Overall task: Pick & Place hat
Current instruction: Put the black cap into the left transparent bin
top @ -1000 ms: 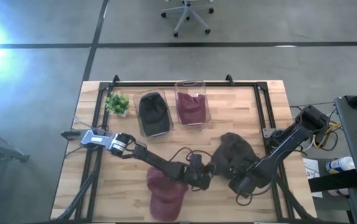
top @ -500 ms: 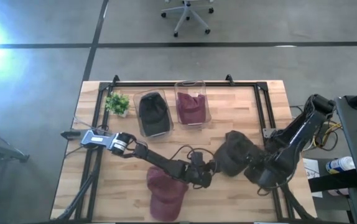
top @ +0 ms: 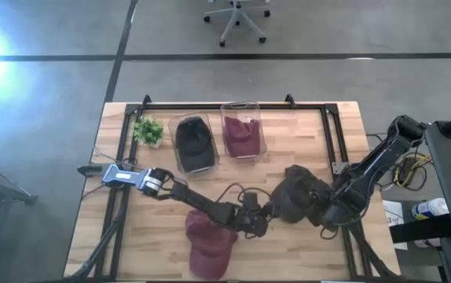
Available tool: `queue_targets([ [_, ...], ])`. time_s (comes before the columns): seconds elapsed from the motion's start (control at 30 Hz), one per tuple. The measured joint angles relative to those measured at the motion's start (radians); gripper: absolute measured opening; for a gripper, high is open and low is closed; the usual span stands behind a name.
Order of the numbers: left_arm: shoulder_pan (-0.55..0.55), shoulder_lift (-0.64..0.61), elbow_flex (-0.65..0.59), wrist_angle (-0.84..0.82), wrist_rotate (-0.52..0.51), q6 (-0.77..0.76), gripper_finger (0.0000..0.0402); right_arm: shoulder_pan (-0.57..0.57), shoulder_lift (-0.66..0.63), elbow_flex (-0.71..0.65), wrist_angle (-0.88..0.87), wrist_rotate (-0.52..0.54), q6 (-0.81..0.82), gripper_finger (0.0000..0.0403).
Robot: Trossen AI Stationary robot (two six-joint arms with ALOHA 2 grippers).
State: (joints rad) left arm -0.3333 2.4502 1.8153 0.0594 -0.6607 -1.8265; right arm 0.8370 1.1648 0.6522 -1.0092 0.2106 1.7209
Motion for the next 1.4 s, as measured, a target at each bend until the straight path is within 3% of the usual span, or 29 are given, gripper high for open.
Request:
queue_targets([
  [0.3, 0.015, 0.001, -0.001, 0.004, 0.02, 0.019, 0.0229, -0.05, 0.017, -0.063, 0.147, -0.002, -0.051, 0.0162],
  [0.6, 0.021, 0.001, -0.002, 0.004, 0.019, 0.031, 0.0229, -0.148, 0.017, -0.108, 0.421, -0.006, -0.184, 0.0162],
  [1.0, 0.025, -0.018, -0.005, -0.044, -0.005, 0.036, 0.0221, -0.161, 0.016, -0.068, 0.423, -0.009, -0.245, 0.0162],
  [1.2, 0.029, -0.035, -0.006, -0.113, -0.048, 0.049, 0.0163, -0.161, -0.002, -0.021, 0.385, 0.004, -0.283, 0.0162],
  [1.4, 0.033, -0.037, -0.007, -0.108, -0.136, 0.065, 0.0061, -0.159, -0.014, 0.078, 0.262, 0.055, -0.315, 0.0162],
])
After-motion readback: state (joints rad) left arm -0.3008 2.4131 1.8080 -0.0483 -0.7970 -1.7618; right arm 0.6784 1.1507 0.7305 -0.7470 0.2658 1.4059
